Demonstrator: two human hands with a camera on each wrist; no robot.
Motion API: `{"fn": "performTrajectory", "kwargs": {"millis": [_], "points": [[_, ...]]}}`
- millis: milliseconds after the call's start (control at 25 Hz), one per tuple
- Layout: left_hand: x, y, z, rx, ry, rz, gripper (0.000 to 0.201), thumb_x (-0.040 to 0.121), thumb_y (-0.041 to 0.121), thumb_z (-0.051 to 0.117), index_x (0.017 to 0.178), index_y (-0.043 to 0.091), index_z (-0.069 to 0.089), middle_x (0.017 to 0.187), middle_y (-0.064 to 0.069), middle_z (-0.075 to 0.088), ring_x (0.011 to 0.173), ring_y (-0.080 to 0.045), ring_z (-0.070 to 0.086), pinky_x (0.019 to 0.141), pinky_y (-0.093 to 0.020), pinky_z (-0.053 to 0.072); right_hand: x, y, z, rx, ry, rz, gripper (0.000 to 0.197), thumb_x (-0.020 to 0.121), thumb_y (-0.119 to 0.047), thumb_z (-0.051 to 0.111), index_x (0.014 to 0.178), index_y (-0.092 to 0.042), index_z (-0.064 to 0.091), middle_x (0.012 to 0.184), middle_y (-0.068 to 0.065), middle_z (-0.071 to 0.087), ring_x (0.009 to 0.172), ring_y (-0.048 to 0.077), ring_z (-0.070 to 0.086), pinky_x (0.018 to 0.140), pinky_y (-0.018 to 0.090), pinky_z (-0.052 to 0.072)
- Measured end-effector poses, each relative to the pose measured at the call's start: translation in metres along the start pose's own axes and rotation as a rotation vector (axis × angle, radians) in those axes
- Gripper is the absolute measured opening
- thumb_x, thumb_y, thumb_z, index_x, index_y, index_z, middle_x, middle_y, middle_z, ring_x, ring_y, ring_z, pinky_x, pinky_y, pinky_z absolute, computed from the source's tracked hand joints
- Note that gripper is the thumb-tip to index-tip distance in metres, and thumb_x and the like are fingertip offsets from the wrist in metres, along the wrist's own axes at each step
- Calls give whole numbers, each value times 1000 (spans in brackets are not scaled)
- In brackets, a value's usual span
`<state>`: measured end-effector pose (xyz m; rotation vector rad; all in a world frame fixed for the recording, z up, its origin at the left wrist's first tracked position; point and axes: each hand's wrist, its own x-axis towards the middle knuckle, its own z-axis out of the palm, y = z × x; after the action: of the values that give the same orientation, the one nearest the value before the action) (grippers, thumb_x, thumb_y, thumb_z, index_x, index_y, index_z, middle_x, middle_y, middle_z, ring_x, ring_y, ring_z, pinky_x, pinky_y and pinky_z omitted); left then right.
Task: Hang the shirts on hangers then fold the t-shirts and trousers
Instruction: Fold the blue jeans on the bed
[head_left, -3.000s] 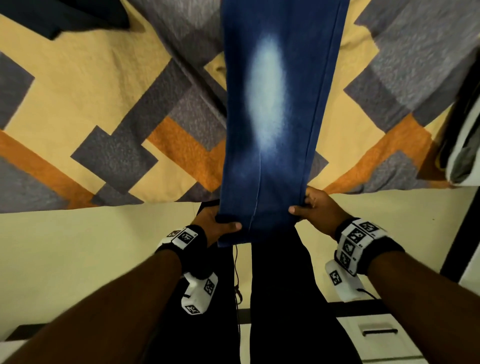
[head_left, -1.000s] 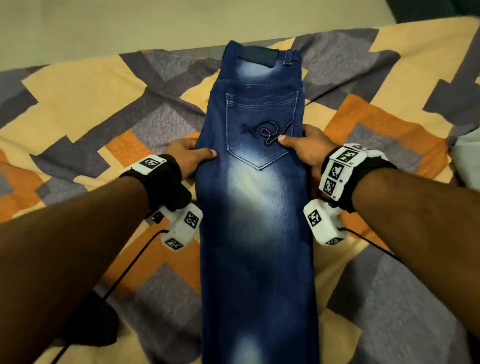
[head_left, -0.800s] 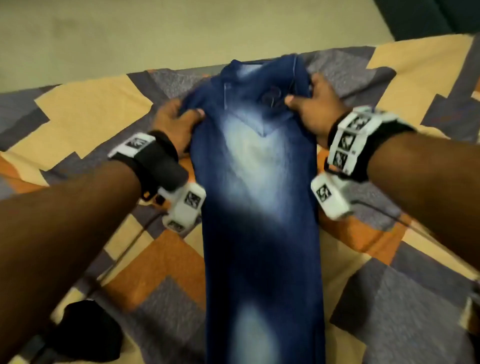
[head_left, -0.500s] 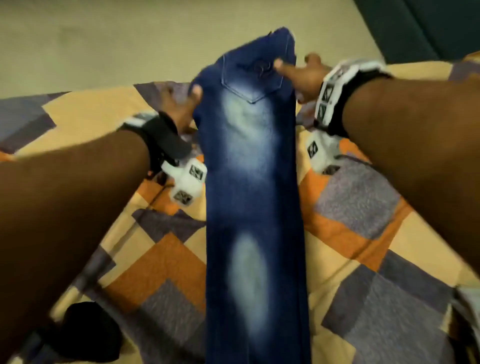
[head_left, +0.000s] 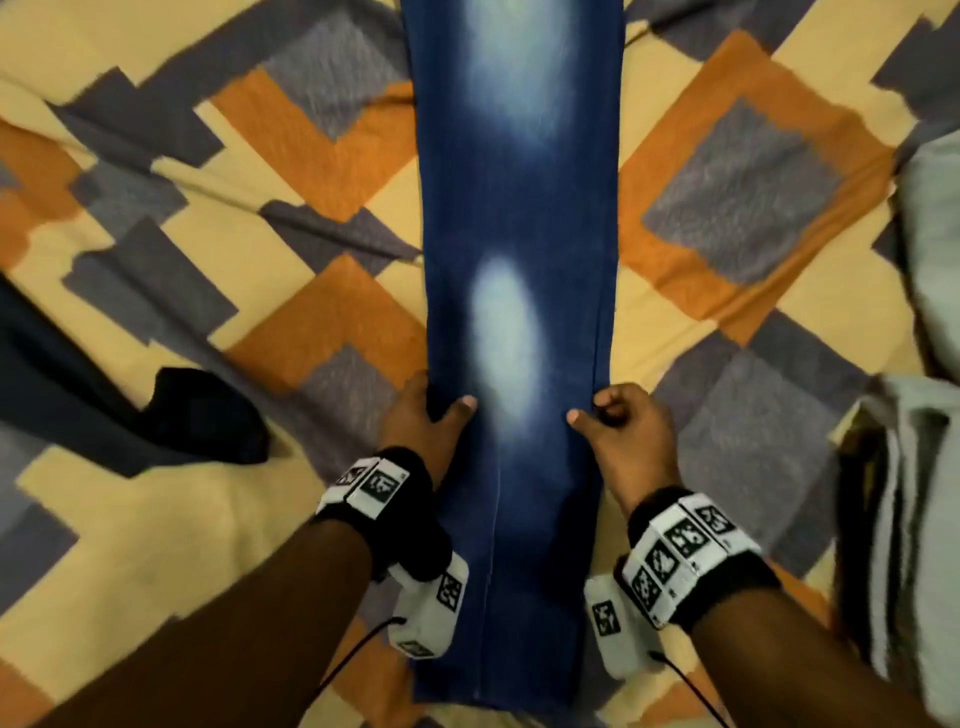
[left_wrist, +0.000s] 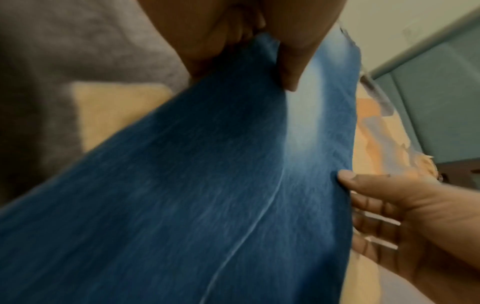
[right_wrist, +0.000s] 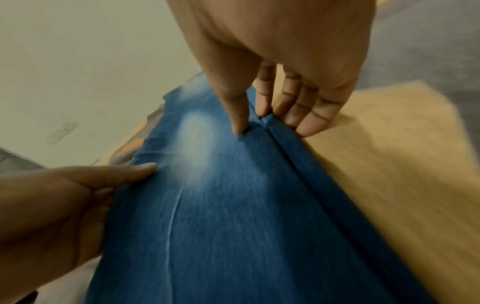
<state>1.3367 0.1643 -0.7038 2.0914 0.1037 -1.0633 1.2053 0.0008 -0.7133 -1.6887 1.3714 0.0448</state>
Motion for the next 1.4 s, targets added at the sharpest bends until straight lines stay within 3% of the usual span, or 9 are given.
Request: {"fn": "performTrajectory", "kwargs": {"millis": [160,280,440,640,760,920,1120,1280,1400], "points": [[-50,-40,-1,-46,-66,-124,20,87,19,67,104,10,60,100,-9,66,94,-25,63,80,-34,50,-50,29,1,-96,10,-33,22,77,-14,78,84,-19,58,96,11,61,89,25,58,82,28,44],[-45,-39,-4,27,-60,-104,33,81,15,74,111,5,63,103,-9,67,91,-19,62,79,-29,49,-56,17,-1,-170,29,-160,6,85,-9,67,84,-9,62,98,15,59,94,29,57,85,26,39],[-45,-29,6,73,52,-82,50,80,24,75,123,7,56,118,-9,64,102,-23,61,86,-29,47,-69,13,0,-52,147,-148,14,90,-8,59,94,-16,49,90,7,60,81,23,56,74,25,40],[-92,-65,7,239,-85,-80,54,86,22,68,133,11,44,130,-13,56,118,-32,53,91,-31,41,-86,40,1,-107,-205,40,41,83,-10,71,118,-11,49,112,3,62,96,19,58,81,26,44],[-103,-84,-6,192,-154,-100,42,88,18,66,125,7,52,120,-8,60,112,-25,55,85,-28,40,-92,54,-10,-15,-319,164,35,77,-3,76,107,-7,60,109,6,65,98,23,62,79,29,48],[-121,-122,-2,84,-190,-183,40,85,23,69,121,8,58,115,-6,63,107,-24,60,91,-34,47,-125,99,-8,37,-536,211,31,71,-3,81,91,-21,66,108,8,70,100,26,66,86,38,53],[-168,-153,15,-15,-79,-126,39,84,24,71,117,12,56,109,-2,63,96,-20,60,84,-33,50,-174,134,-27,205,-453,266,18,84,0,69,85,-16,60,82,4,68,68,15,66,45,23,47],[-216,-171,18,-39,-154,-172,38,82,18,73,115,12,55,114,-8,64,100,-25,61,87,-39,51,-219,151,-53,78,-587,271,15,85,-1,68,90,-12,59,74,2,62,59,14,59,41,23,43],[-256,-202,13,31,-242,-170,62,78,5,75,129,18,42,126,-7,57,114,-24,56,92,-40,49,-259,174,-66,-12,-693,268,43,82,-2,72,116,-15,48,79,5,62,66,21,55,45,26,39]]}}
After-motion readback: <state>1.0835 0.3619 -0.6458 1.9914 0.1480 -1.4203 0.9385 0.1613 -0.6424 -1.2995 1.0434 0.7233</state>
